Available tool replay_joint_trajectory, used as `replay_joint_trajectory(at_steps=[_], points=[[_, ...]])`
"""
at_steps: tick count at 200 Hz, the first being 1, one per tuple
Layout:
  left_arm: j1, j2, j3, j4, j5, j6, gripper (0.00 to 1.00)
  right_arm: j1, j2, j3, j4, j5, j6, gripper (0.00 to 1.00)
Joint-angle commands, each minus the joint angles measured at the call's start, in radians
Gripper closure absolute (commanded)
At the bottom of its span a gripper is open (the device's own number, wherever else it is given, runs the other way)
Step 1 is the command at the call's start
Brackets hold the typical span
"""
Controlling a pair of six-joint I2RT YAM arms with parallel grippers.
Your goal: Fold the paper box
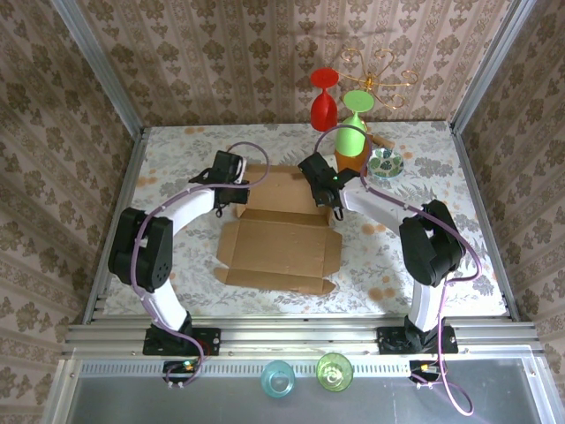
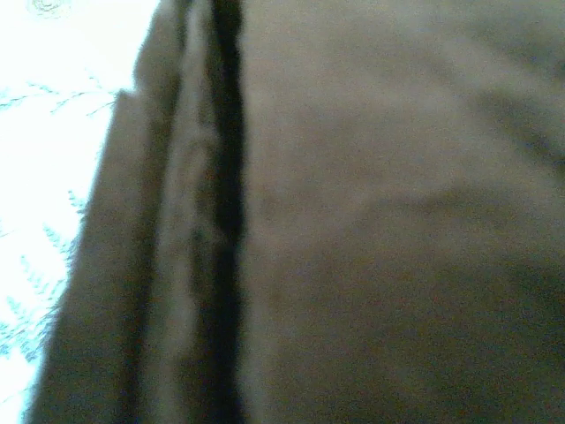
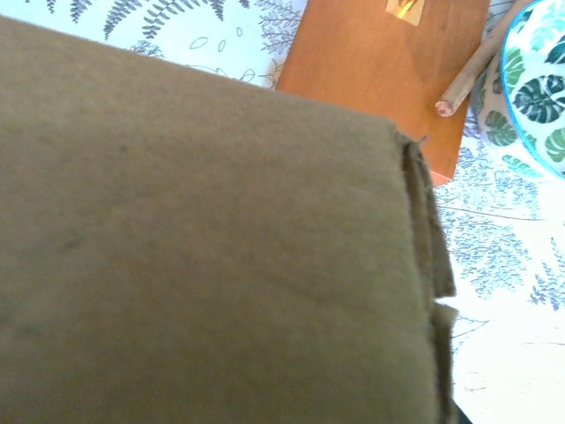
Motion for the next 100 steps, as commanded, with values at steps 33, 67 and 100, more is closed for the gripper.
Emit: replay_joint_trajectory(at_steps=[33, 67, 100], points=[[0.072, 0.042, 0.012, 0.028, 0.285, 0.068, 0.75, -0.014, 0.046, 0.075, -0.088, -0.152, -0.065, 1.0], [0.072, 0.053, 0.018, 0.004, 0.298, 0.09, 0.81, -0.016, 0.064, 0.102, -0.109, -0.17, -0.046, 1.0], [0.066, 0.065, 0.029, -0.033, 0.201, 0.088, 0.91, -0.016, 0.069, 0.113, -0.114, -0.193, -0.039, 1.0]])
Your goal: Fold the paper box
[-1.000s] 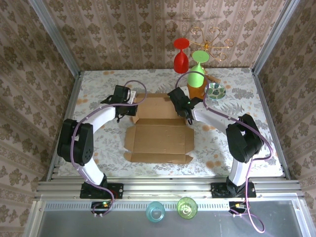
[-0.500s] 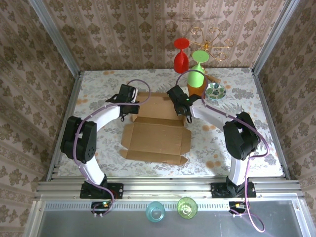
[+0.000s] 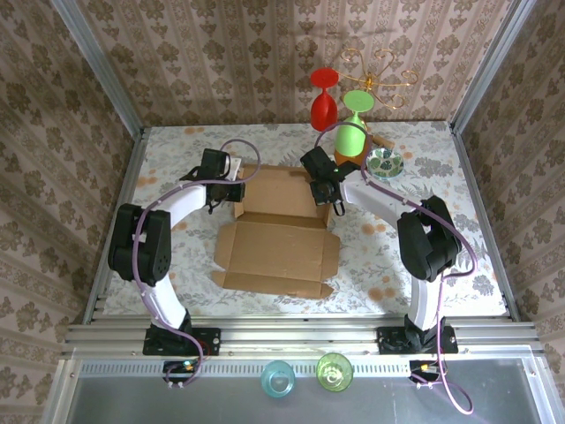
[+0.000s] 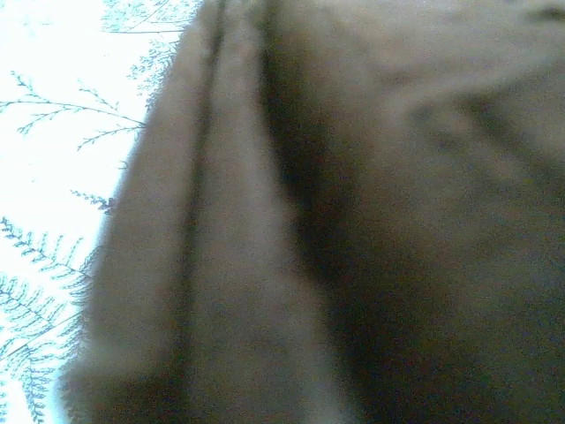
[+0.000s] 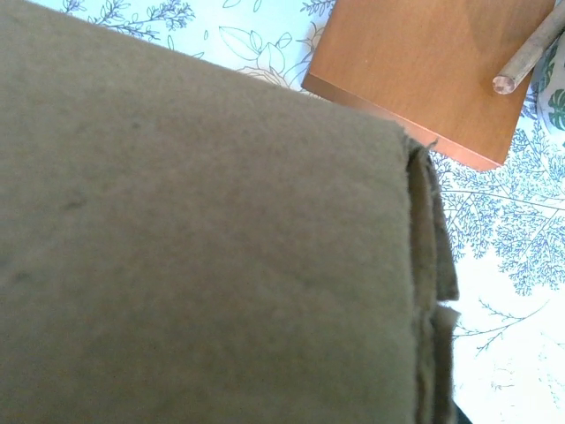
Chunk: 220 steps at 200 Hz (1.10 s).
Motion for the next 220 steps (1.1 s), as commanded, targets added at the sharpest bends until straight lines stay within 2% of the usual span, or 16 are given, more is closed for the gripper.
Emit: replay_joint_trajectory(at_steps=[1, 40, 67, 133, 147, 172, 201, 220], points=[[-0.021, 0.027, 0.023, -0.058, 0.0, 0.019, 0.91, 0.014, 0.026, 0.035, -0.024, -0.078, -0.016, 1.0], [-0.028, 0.044, 0.042, -0.074, -0.075, 0.005, 1.0, 0.007, 0.032, 0.044, -0.042, -0.111, -0.01, 1.0], [-0.043, 0.066, 0.068, -0.114, -0.14, 0.0, 1.0, 0.0, 0.052, 0.083, -0.087, -0.136, -0.001, 1.0], [-0.097, 0.118, 0.147, -0.256, -0.393, -0.03, 1.0, -0.004, 0.088, 0.144, -0.166, -0.153, 0.048, 1.0], [-0.105, 0.117, 0.141, -0.247, -0.396, -0.033, 1.0, -0.004, 0.094, 0.152, -0.17, -0.16, 0.051, 1.0], [-0.108, 0.104, 0.116, -0.198, -0.33, -0.023, 1.0, -0.005, 0.098, 0.159, -0.173, -0.166, 0.052, 1.0], [-0.102, 0.087, 0.109, -0.18, -0.211, -0.01, 0.69, -0.008, 0.098, 0.159, -0.178, -0.17, 0.057, 1.0], [-0.086, 0.064, 0.112, -0.184, -0.139, -0.022, 0.59, -0.013, 0.1, 0.158, -0.18, -0.177, 0.063, 1.0]])
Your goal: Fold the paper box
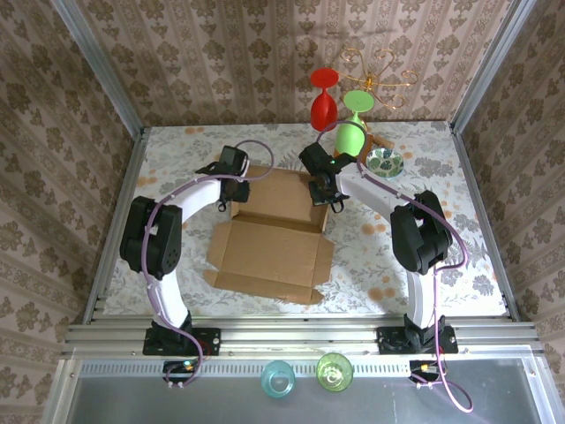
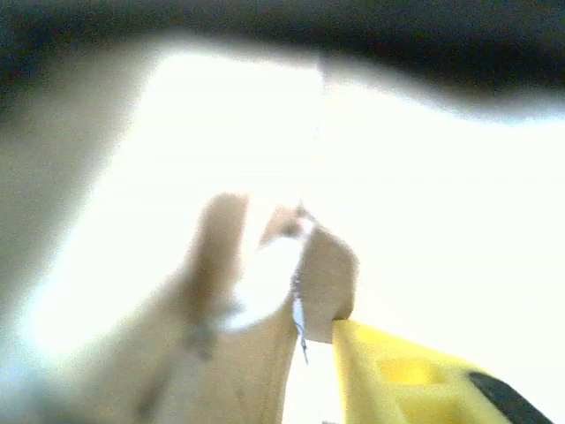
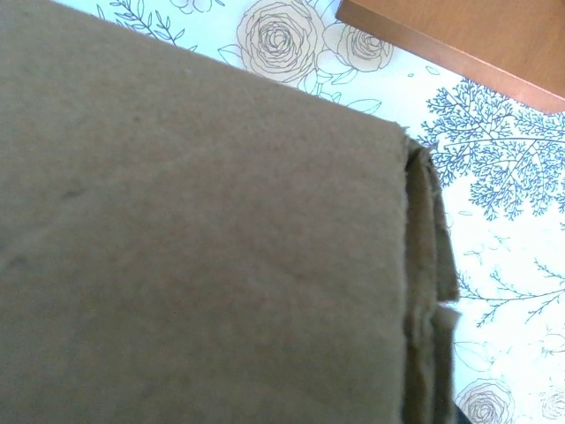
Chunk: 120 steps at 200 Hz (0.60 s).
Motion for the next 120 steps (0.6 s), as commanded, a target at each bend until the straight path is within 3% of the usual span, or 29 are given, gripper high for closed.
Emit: replay_joint_trajectory(at_steps=[1, 23, 54, 76, 120], points=[[0.007, -0.019, -0.013, -0.02, 0.141, 0.001, 0.59, 0.005, 0.019, 0.038, -0.024, -0.058, -0.005, 1.0], [0.031, -0.051, -0.019, -0.021, 0.209, -0.007, 0.54, 0.0, 0.02, 0.038, -0.027, -0.061, 0.002, 1.0], [0.054, -0.055, -0.037, -0.034, 0.245, 0.009, 0.57, -0.006, 0.02, 0.038, -0.024, -0.072, 0.008, 1.0], [0.065, -0.049, -0.044, -0.046, 0.231, 0.021, 0.62, -0.009, 0.02, 0.039, -0.024, -0.078, 0.013, 1.0], [0.066, -0.079, -0.081, -0.05, 0.14, 0.032, 0.6, -0.012, 0.019, 0.035, -0.027, -0.08, 0.019, 1.0]])
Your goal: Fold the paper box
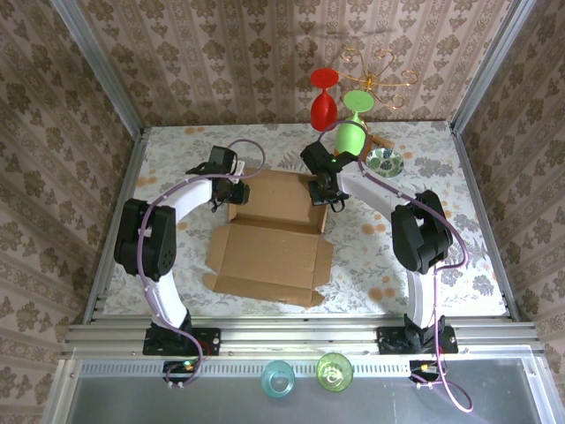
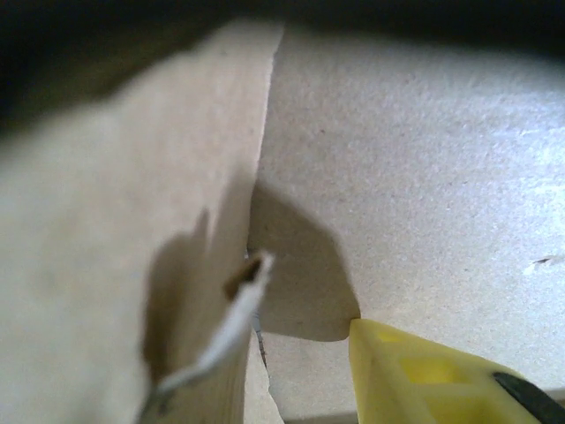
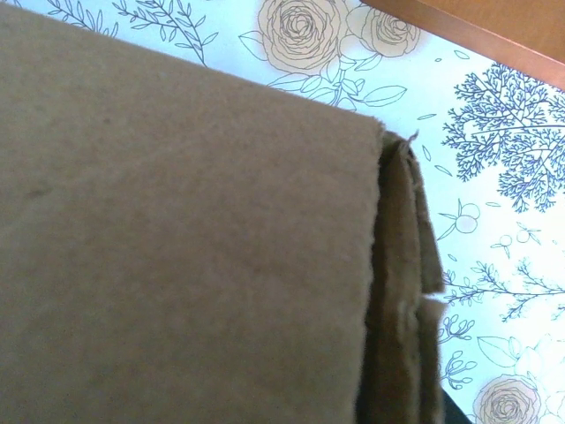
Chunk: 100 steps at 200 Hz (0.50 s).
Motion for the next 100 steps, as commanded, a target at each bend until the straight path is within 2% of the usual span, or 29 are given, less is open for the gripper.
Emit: replay_joint_trajectory(at_steps=[1, 45, 51, 71, 100], points=[[0.003, -0.046, -0.046, -0.035, -0.037, 0.019, 0.6, -0.001, 0.017, 0.025, -0.02, -0.026, 0.011, 1.0], [0.002, -0.079, -0.093, -0.018, -0.04, 0.013, 0.61, -0.004, 0.025, 0.04, -0.025, -0.028, 0.022, 1.0], [0.003, -0.085, -0.098, -0.014, -0.034, 0.013, 0.66, -0.004, 0.025, 0.041, -0.025, -0.028, 0.024, 1.0], [0.005, -0.093, -0.11, -0.001, -0.017, 0.006, 1.0, -0.004, 0.029, 0.042, -0.022, -0.029, 0.029, 1.0], [0.003, -0.094, -0.115, -0.001, -0.043, 0.001, 1.0, -0.004, 0.029, 0.043, -0.022, -0.034, 0.041, 1.0]])
